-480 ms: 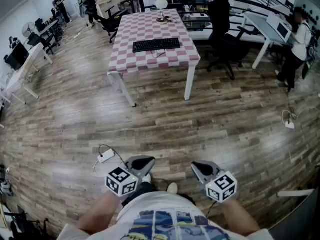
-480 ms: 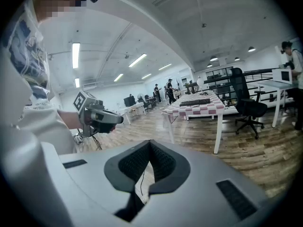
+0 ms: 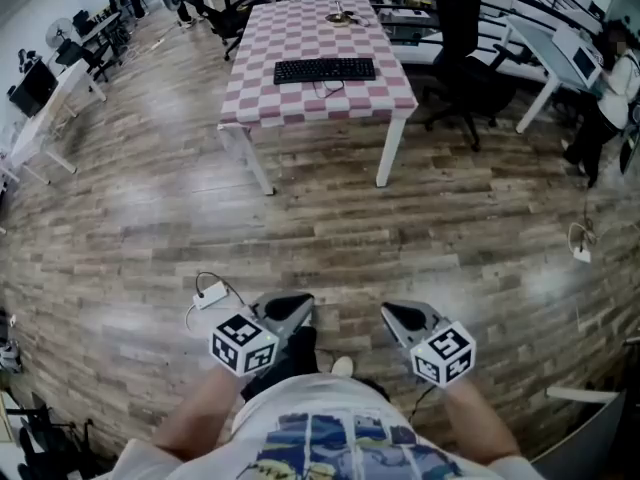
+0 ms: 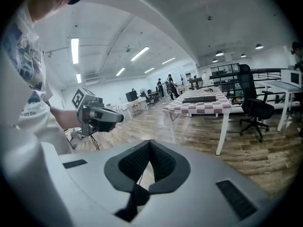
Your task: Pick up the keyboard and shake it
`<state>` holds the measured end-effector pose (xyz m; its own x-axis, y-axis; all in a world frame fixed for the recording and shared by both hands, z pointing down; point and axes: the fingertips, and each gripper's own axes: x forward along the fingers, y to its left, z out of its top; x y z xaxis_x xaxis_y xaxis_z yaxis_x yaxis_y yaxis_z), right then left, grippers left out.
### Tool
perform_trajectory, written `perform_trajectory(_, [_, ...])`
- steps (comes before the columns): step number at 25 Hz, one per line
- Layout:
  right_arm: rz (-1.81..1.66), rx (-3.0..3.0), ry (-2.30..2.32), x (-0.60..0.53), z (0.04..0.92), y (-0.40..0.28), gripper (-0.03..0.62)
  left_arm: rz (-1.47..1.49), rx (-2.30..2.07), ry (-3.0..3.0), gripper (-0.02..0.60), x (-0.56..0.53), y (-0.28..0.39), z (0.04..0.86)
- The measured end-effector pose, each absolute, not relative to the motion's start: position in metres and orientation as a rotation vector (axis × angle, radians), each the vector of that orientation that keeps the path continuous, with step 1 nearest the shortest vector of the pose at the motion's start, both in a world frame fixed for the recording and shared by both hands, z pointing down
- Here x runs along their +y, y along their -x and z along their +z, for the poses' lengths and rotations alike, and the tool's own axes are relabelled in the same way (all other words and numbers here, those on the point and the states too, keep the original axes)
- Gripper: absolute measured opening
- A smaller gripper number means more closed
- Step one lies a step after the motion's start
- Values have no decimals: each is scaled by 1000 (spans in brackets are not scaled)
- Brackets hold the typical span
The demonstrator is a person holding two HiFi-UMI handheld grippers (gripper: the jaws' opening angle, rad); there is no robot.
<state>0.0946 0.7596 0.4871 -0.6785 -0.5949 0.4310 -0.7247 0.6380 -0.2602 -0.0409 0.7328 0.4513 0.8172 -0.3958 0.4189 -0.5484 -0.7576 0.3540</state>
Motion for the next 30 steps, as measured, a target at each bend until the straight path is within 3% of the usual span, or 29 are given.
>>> perform_trajectory(9, [721, -2404, -1002, 635, 522, -62, 4, 461, -635, -2535, 3, 598, 66, 476])
perform_trajectory(13, [741, -2393, -1036, 557, 516, -49, 59, 431, -603, -2544, 5, 522, 83, 475])
perform_trajectory(19, [743, -2379, -1100, 461, 510, -29, 81, 404, -612, -2534, 23, 417, 112, 478])
perform_trajectory(22, [723, -2355, -1091, 422, 512, -31, 84, 396, -643, -2518, 60, 377, 115, 480])
perform_trajectory(30, [710, -2310, -1030, 289, 541, -81, 92, 412, -754, -2460, 75, 254, 94, 503])
